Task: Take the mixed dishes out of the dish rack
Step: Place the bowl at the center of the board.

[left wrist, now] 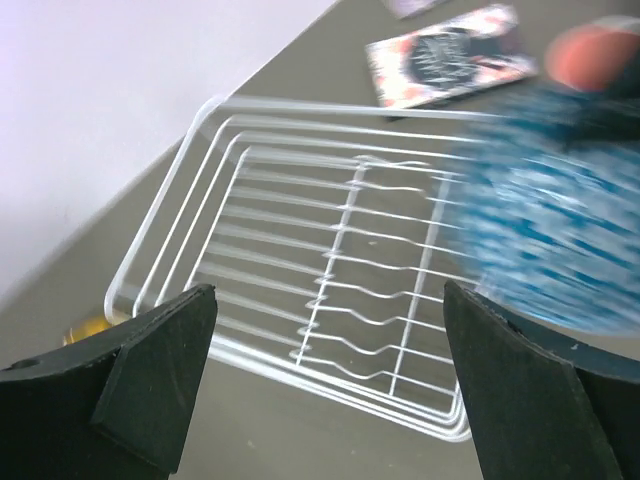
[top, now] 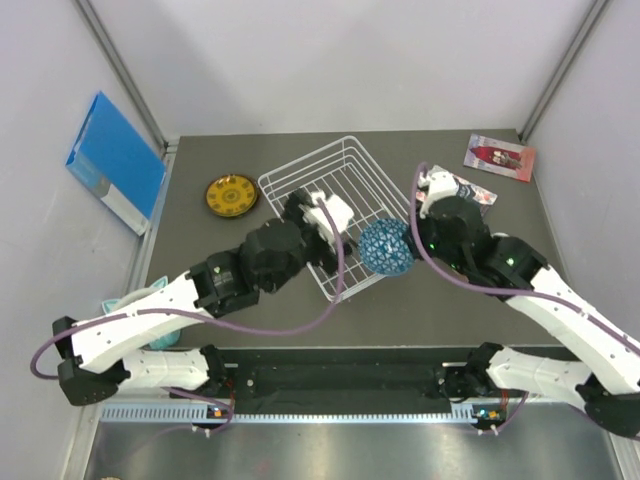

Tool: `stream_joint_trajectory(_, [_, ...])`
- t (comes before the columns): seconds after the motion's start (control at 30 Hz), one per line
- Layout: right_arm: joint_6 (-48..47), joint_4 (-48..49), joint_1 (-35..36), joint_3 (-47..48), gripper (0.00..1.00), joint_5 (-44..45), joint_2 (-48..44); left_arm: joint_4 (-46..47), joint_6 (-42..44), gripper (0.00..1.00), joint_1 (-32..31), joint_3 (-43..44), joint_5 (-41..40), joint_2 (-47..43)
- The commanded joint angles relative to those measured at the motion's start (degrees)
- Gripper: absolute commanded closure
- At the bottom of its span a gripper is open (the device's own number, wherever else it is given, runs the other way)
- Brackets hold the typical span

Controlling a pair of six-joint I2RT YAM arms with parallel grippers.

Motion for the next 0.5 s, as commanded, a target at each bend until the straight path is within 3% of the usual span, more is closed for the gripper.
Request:
stream_joint_trajectory(0.0, [5.7, -1.8, -0.5, -6.6, 1.0, 1.1, -8.3, 0.5, -18.3, 0.01, 10.3, 1.1, -2.3, -1.1])
stream_joint_trajectory(0.23, [11.1, -5.3, -0.5, -16.0, 1.0, -2.0, -14.5, -0.3, -29.4, 0.01, 17.6, -0.9, -1.4, -0.2])
stream_joint_trajectory(0.47, [15.3, 1.1, -0.4, -24.9, 1.0, -7.4, -12.2, -1.0, -36.4, 0.01, 18.6, -2.3, -0.3, 0.7])
